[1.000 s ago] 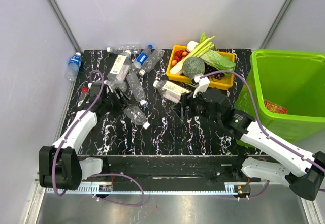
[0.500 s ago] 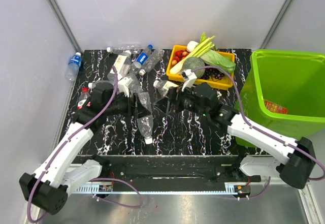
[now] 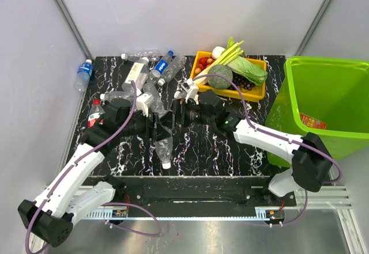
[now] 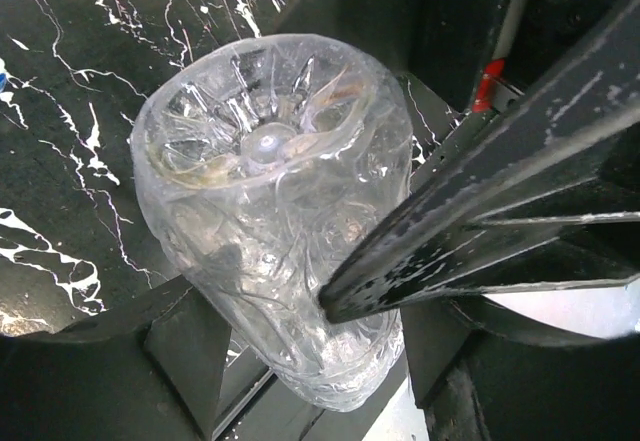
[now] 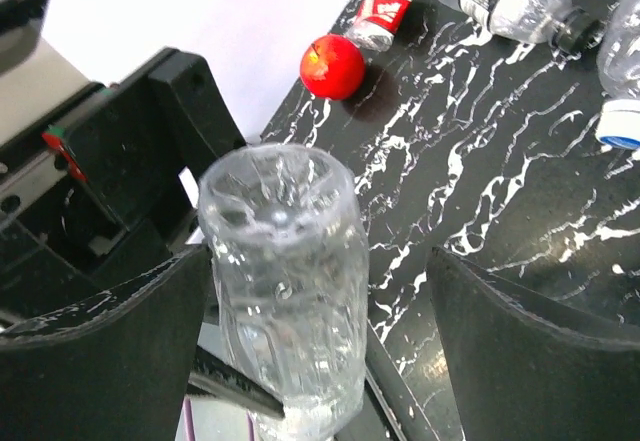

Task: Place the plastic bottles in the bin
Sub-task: Pick up the plastic bottle at the center of the board, then place the plastic bottle in the trash bin.

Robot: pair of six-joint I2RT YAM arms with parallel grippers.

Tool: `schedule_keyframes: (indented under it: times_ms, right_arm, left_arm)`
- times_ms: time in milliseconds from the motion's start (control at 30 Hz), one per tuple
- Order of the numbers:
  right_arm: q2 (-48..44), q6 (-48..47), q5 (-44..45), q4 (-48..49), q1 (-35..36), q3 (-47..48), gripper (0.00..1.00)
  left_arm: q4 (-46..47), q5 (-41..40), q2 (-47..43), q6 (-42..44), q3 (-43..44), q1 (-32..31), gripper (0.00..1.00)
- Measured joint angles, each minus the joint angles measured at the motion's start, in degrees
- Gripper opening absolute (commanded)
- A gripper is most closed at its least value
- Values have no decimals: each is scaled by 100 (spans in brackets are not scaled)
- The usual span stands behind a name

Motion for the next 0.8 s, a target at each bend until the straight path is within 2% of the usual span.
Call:
schedule_keyframes:
  times_ms: [67, 167, 233, 300, 367, 433, 467, 600, 800]
  right_arm:
    - [120, 44, -17, 68, 20, 105, 90]
    - [278, 90, -59, 125, 55, 291, 75]
    - [365, 114, -96, 131, 87, 402, 54]
    - [393, 118, -94, 125, 125, 476, 42]
    - [341, 107, -13, 92, 136, 472, 38]
    - [184, 83, 302, 50, 168, 391, 36]
    - [50, 42, 492, 50, 175, 304, 36]
    - [-737, -221, 1423, 48, 146, -101, 36]
    - [-1572, -1123, 2586, -63, 26, -35, 34]
  left_arm:
    - [4, 26, -11, 9, 0, -26, 50]
    - [9, 35, -42, 17, 0, -48, 58]
    - [9, 31, -79, 20, 0, -52, 64]
    - [0, -4, -107, 17, 0, -52, 72]
    - [26, 0, -151, 13, -2, -52, 80]
    - [66, -33, -190, -2, -2, -57, 97]
    - [61, -50, -212, 9, -2, -57, 99]
    - [42, -175, -273, -4, -2, -59, 99]
    - [31, -442, -474, -9, -2, -72, 99]
